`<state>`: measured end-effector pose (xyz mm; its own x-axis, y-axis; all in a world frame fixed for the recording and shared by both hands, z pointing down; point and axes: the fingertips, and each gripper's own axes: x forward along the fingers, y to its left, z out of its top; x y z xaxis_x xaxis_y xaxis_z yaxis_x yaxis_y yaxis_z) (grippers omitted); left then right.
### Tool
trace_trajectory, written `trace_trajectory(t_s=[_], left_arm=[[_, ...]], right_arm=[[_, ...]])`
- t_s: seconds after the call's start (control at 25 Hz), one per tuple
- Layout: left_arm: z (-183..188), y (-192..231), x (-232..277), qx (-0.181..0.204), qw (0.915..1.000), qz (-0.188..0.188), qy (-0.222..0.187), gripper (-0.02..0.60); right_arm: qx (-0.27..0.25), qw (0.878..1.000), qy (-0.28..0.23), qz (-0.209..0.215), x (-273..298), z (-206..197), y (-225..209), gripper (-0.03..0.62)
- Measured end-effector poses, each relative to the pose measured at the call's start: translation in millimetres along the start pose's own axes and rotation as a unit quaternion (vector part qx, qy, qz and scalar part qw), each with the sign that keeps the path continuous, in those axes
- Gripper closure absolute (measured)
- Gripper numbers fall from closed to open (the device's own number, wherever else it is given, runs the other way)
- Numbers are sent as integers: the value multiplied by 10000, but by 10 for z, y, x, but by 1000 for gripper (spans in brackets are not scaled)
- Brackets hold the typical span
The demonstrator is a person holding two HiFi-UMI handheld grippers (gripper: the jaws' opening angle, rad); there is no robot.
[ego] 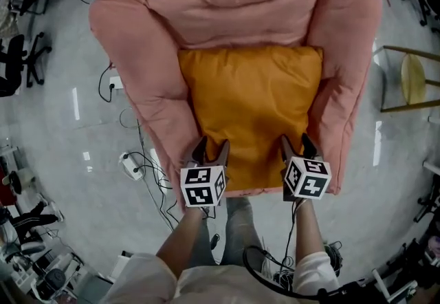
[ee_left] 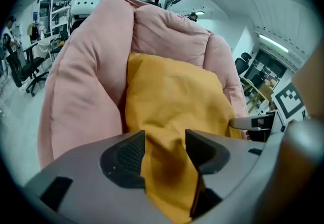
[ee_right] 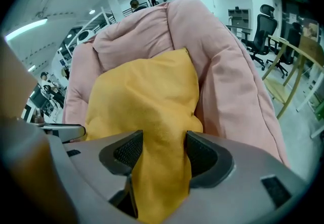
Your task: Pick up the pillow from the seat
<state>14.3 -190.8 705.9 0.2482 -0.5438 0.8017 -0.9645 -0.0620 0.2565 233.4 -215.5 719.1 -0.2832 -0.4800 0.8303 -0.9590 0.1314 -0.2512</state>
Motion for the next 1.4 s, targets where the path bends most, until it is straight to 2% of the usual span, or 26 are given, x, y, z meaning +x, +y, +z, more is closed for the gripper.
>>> trace_trajectory(t_s=[0.24, 0.44, 0.8, 0.92, 1.08, 1.24, 1.4], left_arm=[[-115, 95, 258, -163, 9996, 42, 208, 331], [-149, 141, 424, -237, 9995, 12, 219, 327], [-230, 175, 664, -208, 9989, -47, 413, 332], [-236, 184, 682, -111, 9991, -46, 405, 361], [-251, 119, 623, 71, 9994, -30, 349, 456], [-246, 52, 581, -21, 9986, -205, 489, 519], [-169, 13, 510, -115, 9981, -363, 485, 555]], right_arm=[[-18, 9997, 206, 119, 282, -121, 41, 337], [79, 9987, 398, 306, 503, -173, 61, 338], [217, 9983, 330, 424, 687, -239, 49, 350], [251, 9984, 286, 414, 712, -249, 65, 385], [232, 9990, 132, 351, 642, -280, 77, 460], [318, 9984, 153, 437, 575, -289, 92, 524], [412, 9980, 164, 442, 504, -223, 138, 554]])
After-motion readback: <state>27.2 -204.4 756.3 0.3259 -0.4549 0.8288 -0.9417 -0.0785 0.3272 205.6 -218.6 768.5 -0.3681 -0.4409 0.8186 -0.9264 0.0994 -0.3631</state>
